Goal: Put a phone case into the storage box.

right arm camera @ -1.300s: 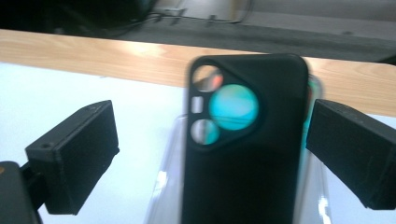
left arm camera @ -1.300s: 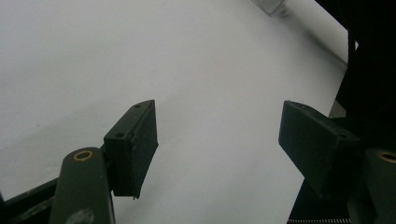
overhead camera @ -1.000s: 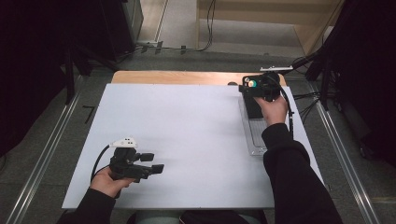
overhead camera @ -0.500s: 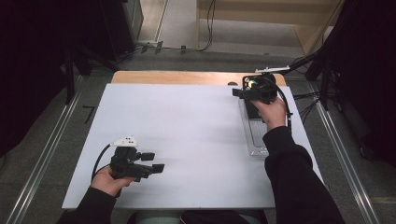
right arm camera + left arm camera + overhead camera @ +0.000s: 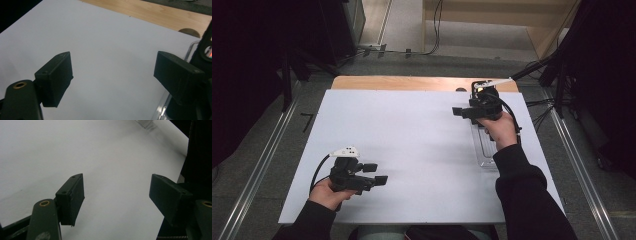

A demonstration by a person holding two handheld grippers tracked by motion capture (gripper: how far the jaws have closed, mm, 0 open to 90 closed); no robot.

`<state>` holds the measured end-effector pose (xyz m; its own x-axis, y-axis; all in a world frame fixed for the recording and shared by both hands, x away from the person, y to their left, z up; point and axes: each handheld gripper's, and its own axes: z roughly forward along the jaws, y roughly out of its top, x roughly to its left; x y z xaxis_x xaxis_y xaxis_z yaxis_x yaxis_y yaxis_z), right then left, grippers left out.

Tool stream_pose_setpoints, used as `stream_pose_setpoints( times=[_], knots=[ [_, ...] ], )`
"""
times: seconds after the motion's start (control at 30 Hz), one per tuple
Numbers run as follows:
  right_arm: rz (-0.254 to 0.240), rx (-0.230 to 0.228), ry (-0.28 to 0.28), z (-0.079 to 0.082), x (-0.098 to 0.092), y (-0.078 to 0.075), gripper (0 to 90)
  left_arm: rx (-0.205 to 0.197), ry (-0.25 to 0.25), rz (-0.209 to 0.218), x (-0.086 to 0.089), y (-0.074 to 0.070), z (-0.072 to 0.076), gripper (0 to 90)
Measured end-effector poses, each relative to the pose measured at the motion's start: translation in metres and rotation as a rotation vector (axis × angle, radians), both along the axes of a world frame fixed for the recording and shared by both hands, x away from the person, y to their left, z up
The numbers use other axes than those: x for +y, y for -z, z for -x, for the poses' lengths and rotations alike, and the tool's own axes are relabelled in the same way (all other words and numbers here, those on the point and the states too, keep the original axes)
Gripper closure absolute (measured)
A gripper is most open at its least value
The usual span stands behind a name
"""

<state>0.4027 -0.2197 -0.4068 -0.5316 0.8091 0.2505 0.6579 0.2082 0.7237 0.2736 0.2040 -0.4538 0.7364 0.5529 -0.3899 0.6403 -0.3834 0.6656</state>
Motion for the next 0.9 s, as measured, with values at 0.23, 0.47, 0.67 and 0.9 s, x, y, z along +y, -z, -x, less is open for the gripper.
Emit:
stream_pose_setpoints(
  times=[0.23, 0.47, 0.67, 0.9],
  knots=[
    [-0.008, 0.016, -0.038, 0.006, 0.003, 0.007, 14.6, -0.007, 0.007, 0.002, 0.001, -0.001, 0.0, 28.5],
    [-0.015, 0.015, -0.052, 0.018, 0.008, 0.01, 14.6, -0.009, 0.008, 0.0, 0.003, -0.002, 0.0, 28.5],
    [-0.002, 0.027, -0.082, 0.028, 0.015, 0.013, 14.7, -0.012, 0.005, 0.001, 0.005, -0.003, 0.0, 28.5],
    [0.0, 0.022, -0.111, 0.037, 0.017, 0.015, 14.7, -0.009, 0.005, 0.004, 0.005, -0.003, 0.0, 28.5]
  ],
)
